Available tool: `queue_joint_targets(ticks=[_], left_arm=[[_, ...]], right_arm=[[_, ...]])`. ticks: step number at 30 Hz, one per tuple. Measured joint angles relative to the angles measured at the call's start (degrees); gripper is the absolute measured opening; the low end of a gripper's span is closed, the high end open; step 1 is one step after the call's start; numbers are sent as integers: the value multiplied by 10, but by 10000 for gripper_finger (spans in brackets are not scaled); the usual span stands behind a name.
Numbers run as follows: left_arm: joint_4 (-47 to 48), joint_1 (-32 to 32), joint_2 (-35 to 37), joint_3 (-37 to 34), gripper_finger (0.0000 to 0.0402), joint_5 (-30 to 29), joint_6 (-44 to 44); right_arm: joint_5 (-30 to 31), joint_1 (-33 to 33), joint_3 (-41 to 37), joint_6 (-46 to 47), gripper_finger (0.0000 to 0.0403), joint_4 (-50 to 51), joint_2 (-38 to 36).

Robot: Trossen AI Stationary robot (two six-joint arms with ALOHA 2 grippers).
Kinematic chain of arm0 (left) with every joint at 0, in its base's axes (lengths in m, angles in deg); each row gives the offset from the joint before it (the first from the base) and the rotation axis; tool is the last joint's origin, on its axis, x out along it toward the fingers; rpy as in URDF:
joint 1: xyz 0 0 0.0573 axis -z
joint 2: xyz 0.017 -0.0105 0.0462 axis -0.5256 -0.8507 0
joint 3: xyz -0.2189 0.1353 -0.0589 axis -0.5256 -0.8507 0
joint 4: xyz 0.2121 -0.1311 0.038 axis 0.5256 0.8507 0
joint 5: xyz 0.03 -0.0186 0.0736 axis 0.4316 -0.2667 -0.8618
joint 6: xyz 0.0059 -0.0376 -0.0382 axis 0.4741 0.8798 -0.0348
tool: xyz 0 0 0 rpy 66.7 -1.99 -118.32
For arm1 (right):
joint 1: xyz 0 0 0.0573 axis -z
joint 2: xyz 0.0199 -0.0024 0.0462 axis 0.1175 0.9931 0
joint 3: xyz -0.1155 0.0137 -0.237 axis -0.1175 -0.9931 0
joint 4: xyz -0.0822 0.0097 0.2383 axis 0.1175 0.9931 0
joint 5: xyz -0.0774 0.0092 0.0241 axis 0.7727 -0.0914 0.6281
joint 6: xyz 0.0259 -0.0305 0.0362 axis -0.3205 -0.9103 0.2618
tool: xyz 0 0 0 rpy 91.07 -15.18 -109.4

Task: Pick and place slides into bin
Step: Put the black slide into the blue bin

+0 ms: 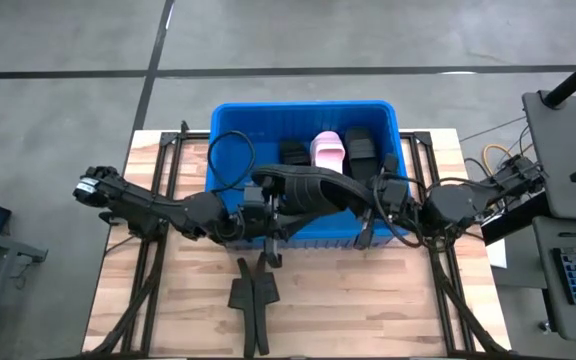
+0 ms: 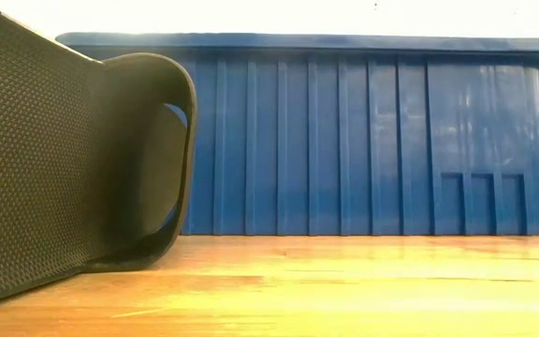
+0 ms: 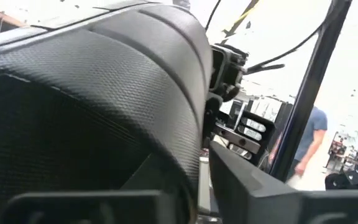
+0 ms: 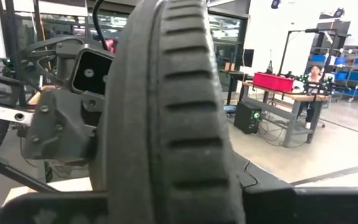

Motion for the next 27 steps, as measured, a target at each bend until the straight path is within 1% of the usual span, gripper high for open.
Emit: queue_joint_targets(ticks=[5,9,12,15,16,18,21,24,27], left_arm=[[-2,0,0,0,124,11,-49],[-3,0,4,0,191,1,-108],[-8,2,13,1,224,6,-176],[-8,6,25,2,237,-2,-242],[-5,6,29,2,238,-9,-265],[-3,5,30,2,239,-34,-322],[1,6,31,2,239,-98,-441],[-3,5,25,2,239,-149,-592],[1,3,10,1,239,-167,-726]], right_arm=[[-4,3,-1,16,50,29,-27],[22,10,-1,52,50,101,-68],[44,29,-1,129,50,192,-110],[38,51,-1,245,50,283,-148],[29,59,-1,284,50,313,-159],[-17,78,-1,361,50,356,-180],[-93,110,-1,461,50,413,-201],[-160,139,-1,522,50,439,-207],[-217,161,-1,560,49,440,-207]])
